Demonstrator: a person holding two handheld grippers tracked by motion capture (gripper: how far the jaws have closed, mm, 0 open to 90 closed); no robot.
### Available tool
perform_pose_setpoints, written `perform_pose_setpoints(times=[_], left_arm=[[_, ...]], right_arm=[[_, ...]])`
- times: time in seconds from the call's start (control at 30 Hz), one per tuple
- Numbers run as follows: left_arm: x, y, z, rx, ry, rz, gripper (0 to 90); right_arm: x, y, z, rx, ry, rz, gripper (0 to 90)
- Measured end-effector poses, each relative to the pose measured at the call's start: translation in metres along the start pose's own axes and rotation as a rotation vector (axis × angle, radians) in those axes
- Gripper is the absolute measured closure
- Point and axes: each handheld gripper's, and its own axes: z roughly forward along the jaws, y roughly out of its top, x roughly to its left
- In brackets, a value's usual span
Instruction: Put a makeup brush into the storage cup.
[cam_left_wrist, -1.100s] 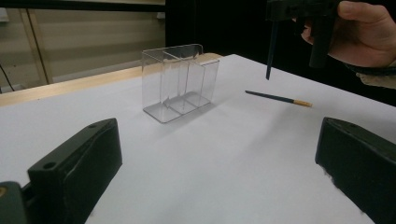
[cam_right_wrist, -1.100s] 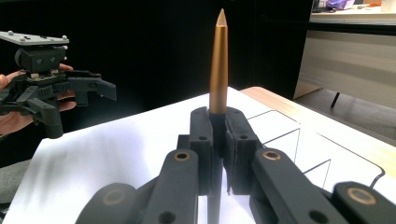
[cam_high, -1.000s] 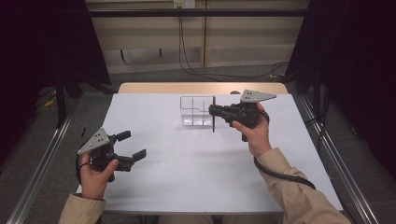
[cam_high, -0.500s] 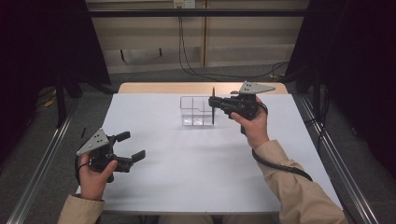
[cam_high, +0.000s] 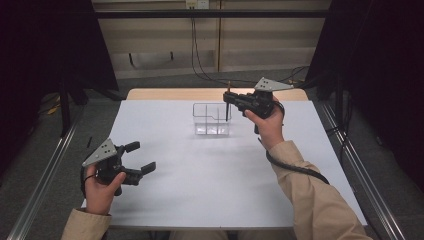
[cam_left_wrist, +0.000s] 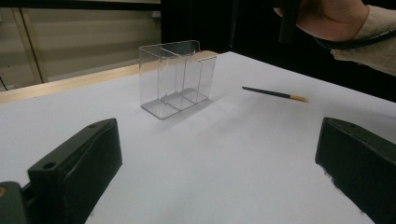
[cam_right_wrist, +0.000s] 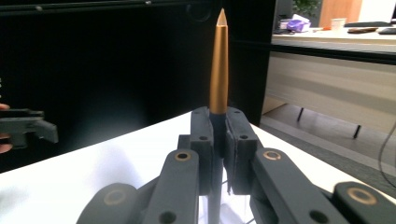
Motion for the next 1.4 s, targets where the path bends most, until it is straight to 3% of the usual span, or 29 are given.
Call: perform_pose_setpoints(times=[0.2, 0.43, 0.67, 1.4], left_arm=[[-0.001, -0.001, 0.002, 0.001, -0.005, -0.002, 0.4], [-0.003, -0.002, 0.003, 0.004, -0.013, -0.003, 0.5], [-0.003, -0.003, 0.003, 0.006, -0.012, -0.005, 0.5], [-0.003, -0.002, 0.003, -0.005, -0.018, -0.007, 0.5]], right_arm=[[-0.007, 0.003, 0.006, -0.023, -0.039, 0.002, 83.6], [-0.016, 0.000, 0.011, -0.010, -0.096, 0.001, 83.6], [-0.024, -0.005, 0.015, -0.008, -0.122, 0.010, 83.6], [-0.025, -0.023, 0.022, 0.018, -0.116, 0.008, 83.5]])
